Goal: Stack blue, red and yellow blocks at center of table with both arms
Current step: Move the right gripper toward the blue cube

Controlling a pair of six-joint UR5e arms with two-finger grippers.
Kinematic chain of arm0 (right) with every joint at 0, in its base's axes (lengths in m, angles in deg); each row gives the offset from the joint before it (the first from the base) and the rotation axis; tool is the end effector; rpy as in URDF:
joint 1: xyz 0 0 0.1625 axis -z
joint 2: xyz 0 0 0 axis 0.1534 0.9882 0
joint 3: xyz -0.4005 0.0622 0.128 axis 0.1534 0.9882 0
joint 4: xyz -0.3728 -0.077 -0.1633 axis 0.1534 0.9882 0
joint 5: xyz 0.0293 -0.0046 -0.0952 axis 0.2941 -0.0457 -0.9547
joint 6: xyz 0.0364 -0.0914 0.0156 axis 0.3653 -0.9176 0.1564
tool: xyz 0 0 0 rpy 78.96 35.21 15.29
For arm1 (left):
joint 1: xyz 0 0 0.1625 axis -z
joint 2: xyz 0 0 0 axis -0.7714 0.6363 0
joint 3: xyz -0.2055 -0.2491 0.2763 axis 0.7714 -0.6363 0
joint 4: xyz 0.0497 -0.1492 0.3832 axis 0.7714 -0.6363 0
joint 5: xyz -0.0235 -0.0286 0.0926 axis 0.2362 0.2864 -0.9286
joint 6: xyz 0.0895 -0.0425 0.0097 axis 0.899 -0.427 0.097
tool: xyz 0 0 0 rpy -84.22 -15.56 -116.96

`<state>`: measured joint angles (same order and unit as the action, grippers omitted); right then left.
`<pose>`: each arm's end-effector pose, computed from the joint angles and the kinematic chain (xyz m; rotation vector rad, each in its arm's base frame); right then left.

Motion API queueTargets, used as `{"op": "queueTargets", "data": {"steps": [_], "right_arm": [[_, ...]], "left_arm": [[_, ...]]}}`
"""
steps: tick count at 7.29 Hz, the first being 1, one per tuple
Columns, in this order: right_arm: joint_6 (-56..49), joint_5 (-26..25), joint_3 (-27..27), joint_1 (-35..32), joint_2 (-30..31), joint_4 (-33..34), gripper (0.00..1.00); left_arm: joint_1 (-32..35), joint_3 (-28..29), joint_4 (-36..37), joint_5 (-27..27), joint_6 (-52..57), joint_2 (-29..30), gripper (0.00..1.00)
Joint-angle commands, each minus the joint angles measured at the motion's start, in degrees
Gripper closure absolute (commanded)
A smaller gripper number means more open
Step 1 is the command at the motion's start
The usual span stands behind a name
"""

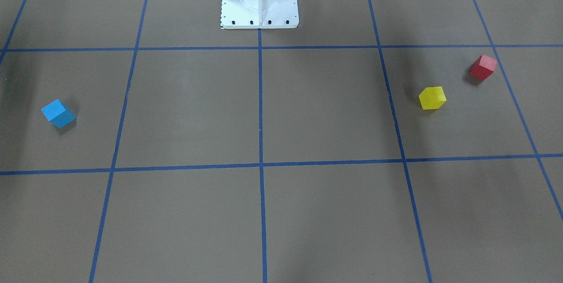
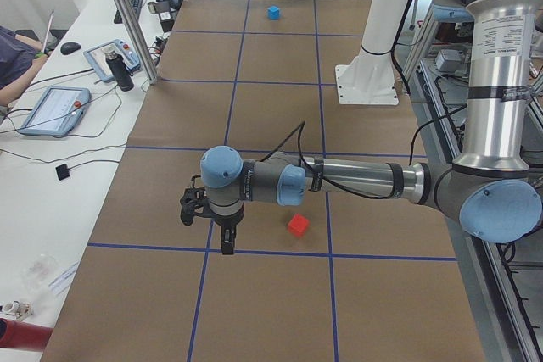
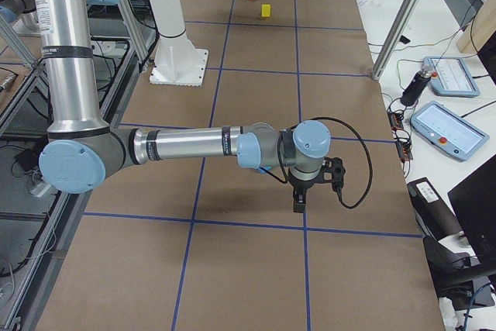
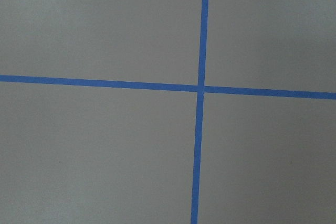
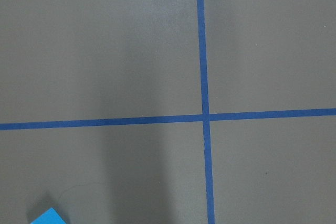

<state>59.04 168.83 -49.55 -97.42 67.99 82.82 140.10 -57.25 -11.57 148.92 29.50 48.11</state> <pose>0.0473 -0.5308 0.6010 0.0286 -0.8274 0.0728 -0.0612 -0.4879 0.6290 0.0344 0.7676 -0.0795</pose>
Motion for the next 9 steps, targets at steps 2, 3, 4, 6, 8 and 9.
{"op": "queueTargets", "data": {"steps": [2,3,4,6,8,9], "right_arm": [[-0.2,-0.1,-0.3,-0.1,0.2,0.0,0.01],[-0.7,-0.2,-1.3,-0.1,0.3,-0.2,0.01],[-0.1,-0.6,-3.0,0.6,0.3,-1.2,0.01],[0.7,-1.2,-3.2,5.3,-5.7,-4.3,0.01],[1.7,-1.3,-2.1,13.2,-3.6,-15.8,0.01],[2.0,-1.3,-1.5,16.5,-2.0,-23.0,0.01]], "left_arm": [[-0.1,-0.1,-0.1,-0.1,0.1,0.0,0.0],[-0.1,-0.1,-0.1,-0.1,0.1,0.4,0.0],[-0.1,-0.2,-0.1,-0.1,0.1,0.5,0.0],[-0.1,-0.6,0.0,-0.2,-0.1,0.8,0.0],[-0.1,-0.7,0.0,-0.2,0.0,1.1,0.0],[-0.1,-0.7,0.0,-0.2,0.0,1.1,0.0]]}}
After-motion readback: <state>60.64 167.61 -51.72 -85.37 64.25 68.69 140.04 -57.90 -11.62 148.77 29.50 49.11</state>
